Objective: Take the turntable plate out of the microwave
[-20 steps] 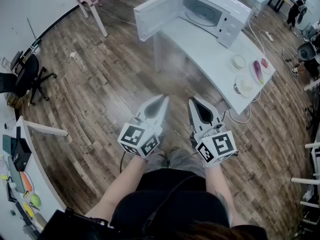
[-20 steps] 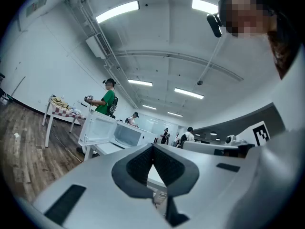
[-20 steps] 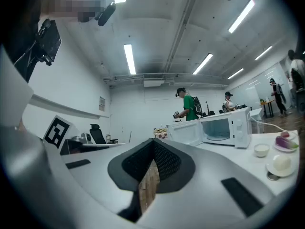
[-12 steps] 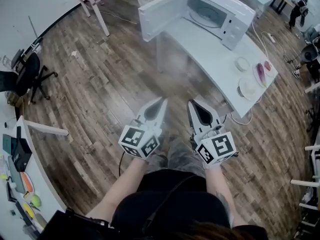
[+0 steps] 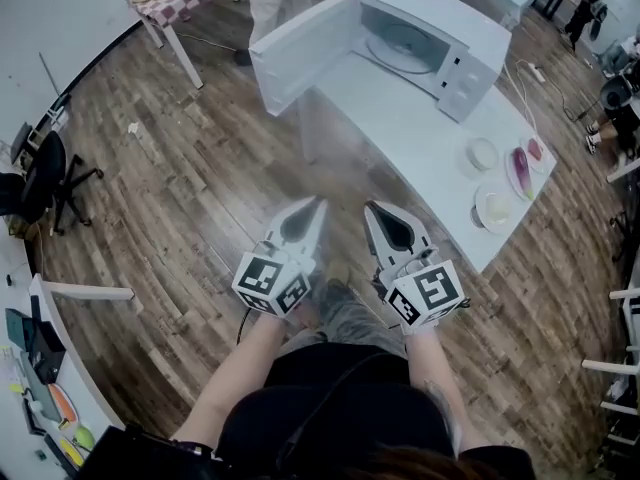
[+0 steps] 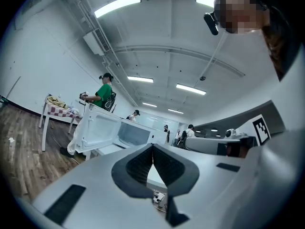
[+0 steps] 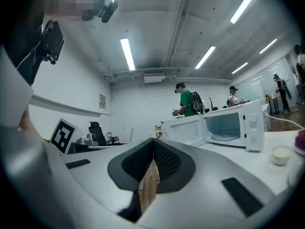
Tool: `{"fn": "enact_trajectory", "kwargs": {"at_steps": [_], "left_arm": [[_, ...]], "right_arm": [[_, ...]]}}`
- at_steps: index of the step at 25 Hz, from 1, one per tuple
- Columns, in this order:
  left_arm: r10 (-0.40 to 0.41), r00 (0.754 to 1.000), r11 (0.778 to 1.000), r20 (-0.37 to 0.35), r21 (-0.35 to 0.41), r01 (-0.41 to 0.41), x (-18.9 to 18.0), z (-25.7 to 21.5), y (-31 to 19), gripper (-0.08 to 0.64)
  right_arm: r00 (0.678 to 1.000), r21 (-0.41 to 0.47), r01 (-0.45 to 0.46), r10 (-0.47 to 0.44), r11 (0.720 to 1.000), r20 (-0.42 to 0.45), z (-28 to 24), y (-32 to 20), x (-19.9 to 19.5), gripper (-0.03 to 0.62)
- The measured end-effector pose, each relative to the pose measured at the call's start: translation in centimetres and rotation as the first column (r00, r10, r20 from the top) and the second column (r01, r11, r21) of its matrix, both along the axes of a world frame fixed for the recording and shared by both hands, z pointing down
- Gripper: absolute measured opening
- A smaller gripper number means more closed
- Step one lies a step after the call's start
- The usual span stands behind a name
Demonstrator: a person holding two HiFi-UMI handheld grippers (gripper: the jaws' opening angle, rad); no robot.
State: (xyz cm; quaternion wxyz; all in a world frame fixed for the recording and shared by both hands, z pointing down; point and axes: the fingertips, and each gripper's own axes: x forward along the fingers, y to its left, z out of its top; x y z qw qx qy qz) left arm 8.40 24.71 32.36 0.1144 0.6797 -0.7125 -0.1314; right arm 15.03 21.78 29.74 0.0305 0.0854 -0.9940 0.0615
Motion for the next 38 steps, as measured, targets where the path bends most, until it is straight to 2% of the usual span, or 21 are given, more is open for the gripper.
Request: {"fn": "enact_trajectory", "kwargs": {"at_steps": [7, 12, 20, 25, 29, 32, 38], "left_arm": [[-0.004, 1.000, 1.000, -0.019, 0.002, 0.004, -4.8, -0.3, -7.3, 0.011], [0.032, 0.999, 0.999, -0.037, 0.006, -0.032, -6.3, 0.1, -12.9, 0.011], [0.100, 0.993, 0.995, -0.061, -0.006, -0.101, -5.7, 1.8, -19.6, 0.011], [0.144, 0.973, 0.990, -0.180, 0.012, -0.144, -4.7, 2.2, -21.3, 0.011], [0.154, 0.977, 0.988, -0.146, -0.011, -0.157, -4.4, 2.4, -22.3, 0.011], [0.159, 0.974, 0.986, -0.160, -0.025, -0.165, -4.7, 3.0, -23.5, 0.012], [0.191, 0.970, 0.978, -0.153, -0.056, -0.201, -6.0, 4.2, -27.8, 0.011]], "right_arm": [[0.999, -0.041, -0.052, 0.053, 0.998, 0.002, 0.8, -7.8, -4.3, 0.020], [0.996, -0.061, -0.092, 0.093, 0.994, 0.010, 1.3, -13.0, -6.0, 0.020], [0.985, -0.059, -0.175, 0.174, 0.983, -0.019, 2.5, -18.8, -5.9, 0.020], [0.980, -0.083, -0.196, 0.195, 0.977, -0.027, 3.3, -20.0, -5.3, 0.020], [0.981, -0.130, -0.192, 0.193, 0.973, -0.001, 3.2, -20.5, -5.5, 0.020], [0.980, -0.146, -0.199, 0.200, 0.969, -0.005, 3.5, -21.5, -5.9, 0.020], [0.965, -0.178, -0.262, 0.262, 0.949, -0.021, 4.4, -25.6, -6.7, 0.020]]}}
